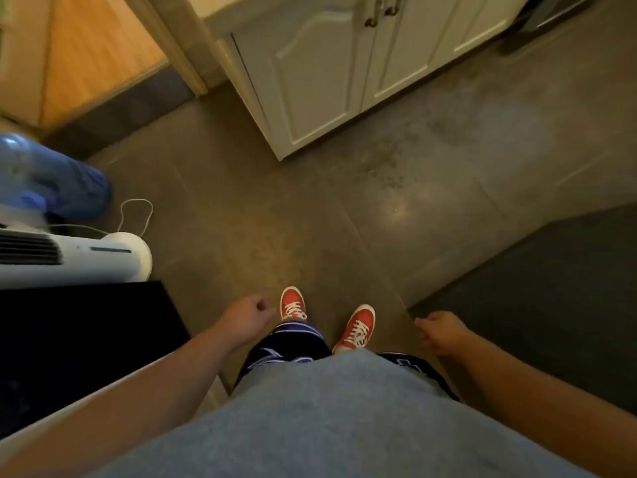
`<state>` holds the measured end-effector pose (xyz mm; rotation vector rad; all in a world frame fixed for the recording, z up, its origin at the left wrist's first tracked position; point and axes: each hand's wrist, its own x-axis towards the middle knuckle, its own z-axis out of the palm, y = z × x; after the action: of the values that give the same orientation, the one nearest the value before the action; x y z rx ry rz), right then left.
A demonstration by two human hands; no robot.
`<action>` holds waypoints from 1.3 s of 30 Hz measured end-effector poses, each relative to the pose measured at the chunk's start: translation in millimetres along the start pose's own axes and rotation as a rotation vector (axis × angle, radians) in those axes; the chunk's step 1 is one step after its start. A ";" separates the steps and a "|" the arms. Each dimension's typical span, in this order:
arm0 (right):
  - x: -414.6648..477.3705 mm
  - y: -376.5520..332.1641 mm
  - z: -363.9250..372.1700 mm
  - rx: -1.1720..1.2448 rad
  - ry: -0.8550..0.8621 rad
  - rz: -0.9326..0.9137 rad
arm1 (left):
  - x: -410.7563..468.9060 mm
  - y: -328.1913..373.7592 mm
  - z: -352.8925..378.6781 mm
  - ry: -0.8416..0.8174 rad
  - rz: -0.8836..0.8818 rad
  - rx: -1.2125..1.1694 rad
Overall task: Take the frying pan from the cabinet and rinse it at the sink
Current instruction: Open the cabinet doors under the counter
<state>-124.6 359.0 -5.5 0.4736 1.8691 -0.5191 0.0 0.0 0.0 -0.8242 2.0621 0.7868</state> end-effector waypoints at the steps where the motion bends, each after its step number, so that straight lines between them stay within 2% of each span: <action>1: 5.9 -10.4 -5.9 0.045 0.008 -0.023 | -2.2 -2.4 -2.3 0.029 -0.013 -0.024; 3: 11.4 -43.9 -23.9 0.109 0.036 -0.045 | -0.5 -9.7 -8.9 0.064 -0.066 -0.030; 9: 38.4 -168.3 -73.8 0.163 0.099 -0.223 | 27.0 -36.4 -36.9 -0.088 -0.217 -0.001; 15: 62.7 -243.7 -116.2 0.147 0.125 -0.229 | 97.9 -7.2 -107.3 -0.161 -0.168 0.133; 19: 70.4 -247.5 -149.1 0.141 0.163 -0.150 | 149.7 55.4 -167.4 -0.181 -0.082 0.111; 22: 74.3 -233.7 -174.5 0.172 0.181 -0.043 | 183.5 120.4 -206.7 -0.129 0.001 0.100; 26: 79.9 -211.0 -213.9 0.239 0.174 0.142 | 220.7 210.8 -239.6 -0.080 0.101 0.093; 29: 87.3 -195.9 -244.4 0.303 0.141 0.209 | 243.1 273.6 -250.9 -0.064 0.160 0.065; 34: 124.9 -209.6 -297.6 0.247 0.100 0.160 | 264.6 377.7 -252.1 -0.007 0.232 -0.023; 39: 168.0 -288.1 -342.4 0.116 0.103 -0.108 | 280.7 468.0 -252.0 0.122 0.284 -0.125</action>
<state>-601.2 326.0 -17.7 0.4854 1.9785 -0.6896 -600.7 12.6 18.1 -0.6678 2.2891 1.0517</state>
